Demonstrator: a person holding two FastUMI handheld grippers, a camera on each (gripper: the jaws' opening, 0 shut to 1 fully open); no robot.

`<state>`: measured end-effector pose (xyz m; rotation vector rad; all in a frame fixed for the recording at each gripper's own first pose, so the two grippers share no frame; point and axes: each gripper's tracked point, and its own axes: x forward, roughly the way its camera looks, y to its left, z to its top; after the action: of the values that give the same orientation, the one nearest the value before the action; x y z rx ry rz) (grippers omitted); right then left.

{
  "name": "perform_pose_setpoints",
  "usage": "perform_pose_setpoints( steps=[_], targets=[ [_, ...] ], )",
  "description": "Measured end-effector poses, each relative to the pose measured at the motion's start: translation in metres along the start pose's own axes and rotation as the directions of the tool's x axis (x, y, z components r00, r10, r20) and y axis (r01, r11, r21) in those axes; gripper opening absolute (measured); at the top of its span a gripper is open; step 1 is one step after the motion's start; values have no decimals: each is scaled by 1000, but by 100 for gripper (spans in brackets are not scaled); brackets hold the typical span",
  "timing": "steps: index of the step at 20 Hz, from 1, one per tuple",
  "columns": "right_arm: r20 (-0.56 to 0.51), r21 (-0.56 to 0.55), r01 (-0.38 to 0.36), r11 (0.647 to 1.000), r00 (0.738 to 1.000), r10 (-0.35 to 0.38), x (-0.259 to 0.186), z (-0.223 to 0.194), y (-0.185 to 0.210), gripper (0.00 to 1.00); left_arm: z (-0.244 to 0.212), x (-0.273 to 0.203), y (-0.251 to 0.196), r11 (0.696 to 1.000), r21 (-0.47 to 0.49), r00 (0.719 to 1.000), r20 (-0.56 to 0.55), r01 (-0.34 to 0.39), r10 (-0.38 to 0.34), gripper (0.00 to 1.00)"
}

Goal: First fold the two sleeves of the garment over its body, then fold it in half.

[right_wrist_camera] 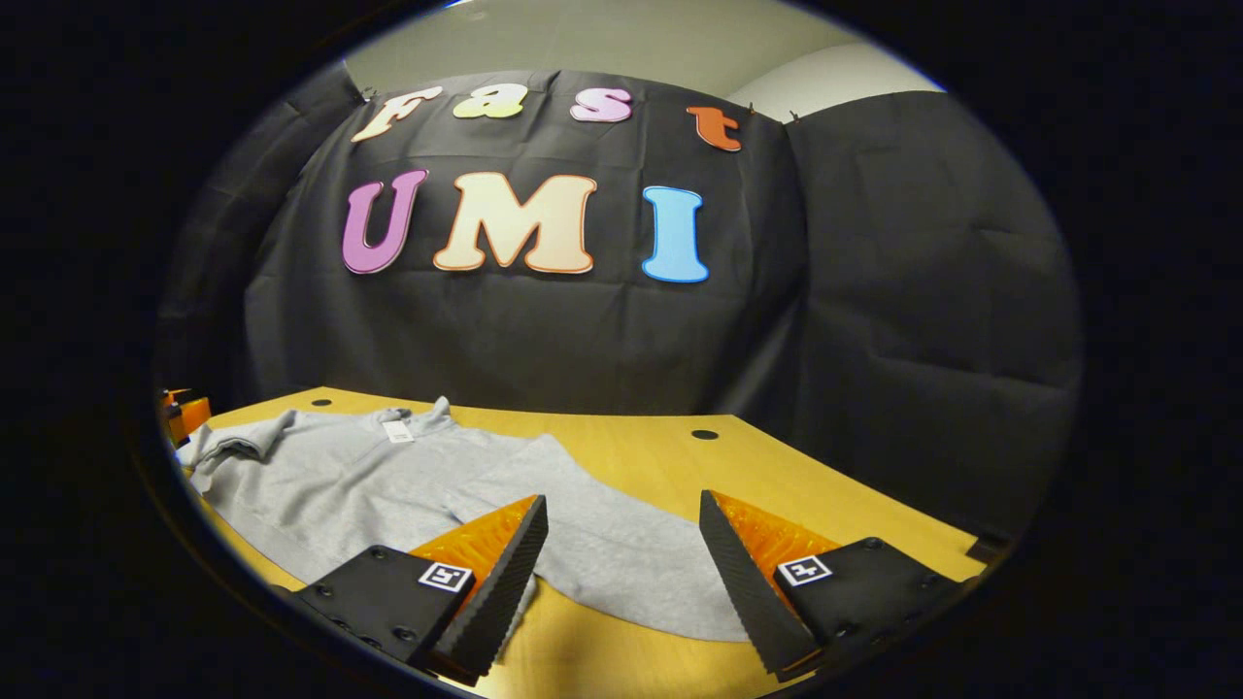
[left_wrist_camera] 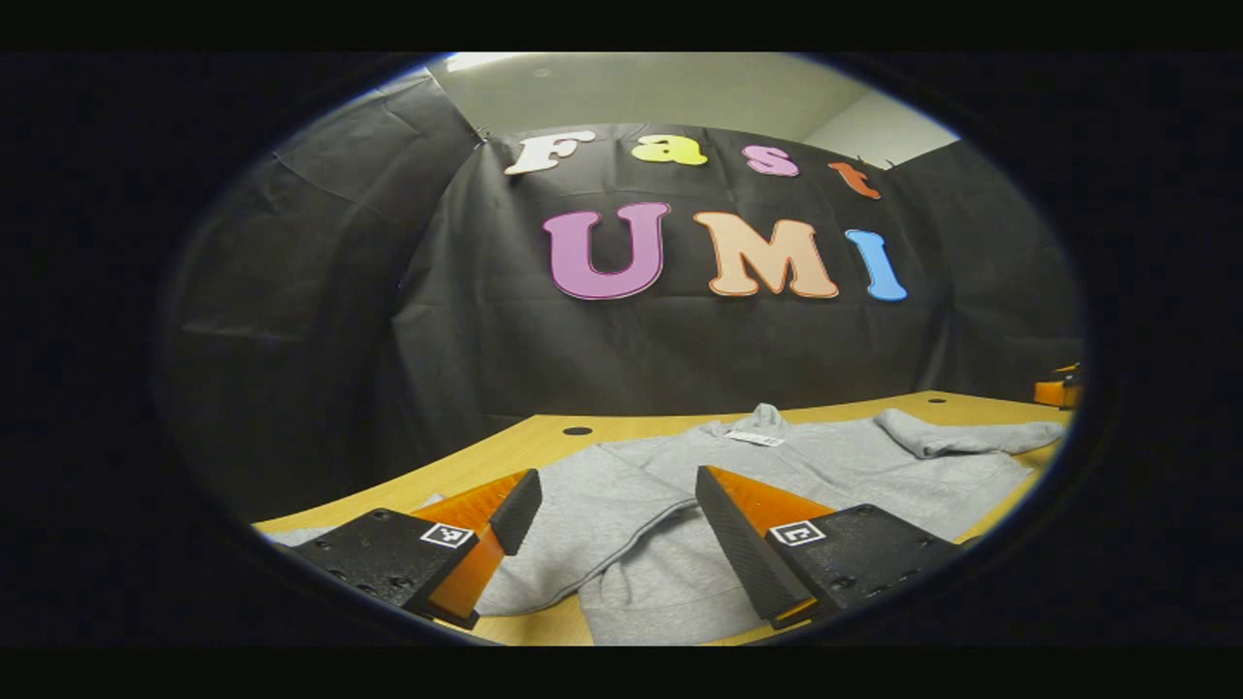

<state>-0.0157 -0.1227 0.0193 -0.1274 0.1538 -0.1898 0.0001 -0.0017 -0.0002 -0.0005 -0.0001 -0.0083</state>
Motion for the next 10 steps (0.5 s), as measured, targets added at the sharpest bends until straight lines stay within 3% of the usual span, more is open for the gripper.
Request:
perform_pose_setpoints(
  steps=[5, 10],
  targets=[
    [-135, 1, 71, 998, 988, -70, -1, -17, -56, 98, -1, 0, 0, 1000, 0, 1000, 1, 2, -2, 94],
    [-295, 70, 104, 992, 952, -79, -2, -59, -84, 99, -1, -1, 0, 1000, 0, 1000, 0, 3, -3, 94]
  ],
)
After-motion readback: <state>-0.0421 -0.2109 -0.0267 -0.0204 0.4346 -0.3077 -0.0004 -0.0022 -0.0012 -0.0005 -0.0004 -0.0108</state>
